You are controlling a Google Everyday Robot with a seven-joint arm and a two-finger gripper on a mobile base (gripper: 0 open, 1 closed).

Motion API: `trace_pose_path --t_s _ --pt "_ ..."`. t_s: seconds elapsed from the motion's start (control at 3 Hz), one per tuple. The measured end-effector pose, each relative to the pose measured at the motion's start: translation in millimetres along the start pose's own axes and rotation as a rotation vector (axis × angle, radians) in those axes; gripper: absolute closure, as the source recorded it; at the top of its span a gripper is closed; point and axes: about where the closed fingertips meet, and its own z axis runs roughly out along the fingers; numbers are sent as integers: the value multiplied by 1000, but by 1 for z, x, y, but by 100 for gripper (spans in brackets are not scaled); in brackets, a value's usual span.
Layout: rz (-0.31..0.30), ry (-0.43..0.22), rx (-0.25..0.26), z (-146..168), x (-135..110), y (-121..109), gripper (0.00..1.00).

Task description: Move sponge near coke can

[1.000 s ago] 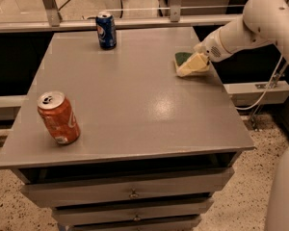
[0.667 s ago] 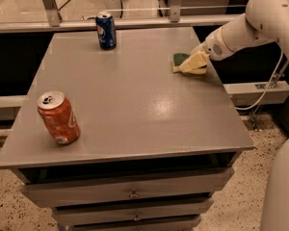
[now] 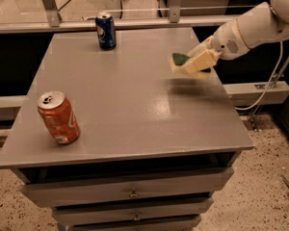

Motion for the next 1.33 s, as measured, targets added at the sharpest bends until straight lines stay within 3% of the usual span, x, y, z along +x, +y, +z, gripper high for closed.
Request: trace_pose_path --t_s 0.33,0.67,1.0,1.33 --pt "-113 -27 -68 -15 -18 77 100" --pt "-245 -41 -96 -11 -41 153 100" --pt "-322 -41 -135 15 -55 220 100" --pt "-361 -43 -148 42 -70 255 100"
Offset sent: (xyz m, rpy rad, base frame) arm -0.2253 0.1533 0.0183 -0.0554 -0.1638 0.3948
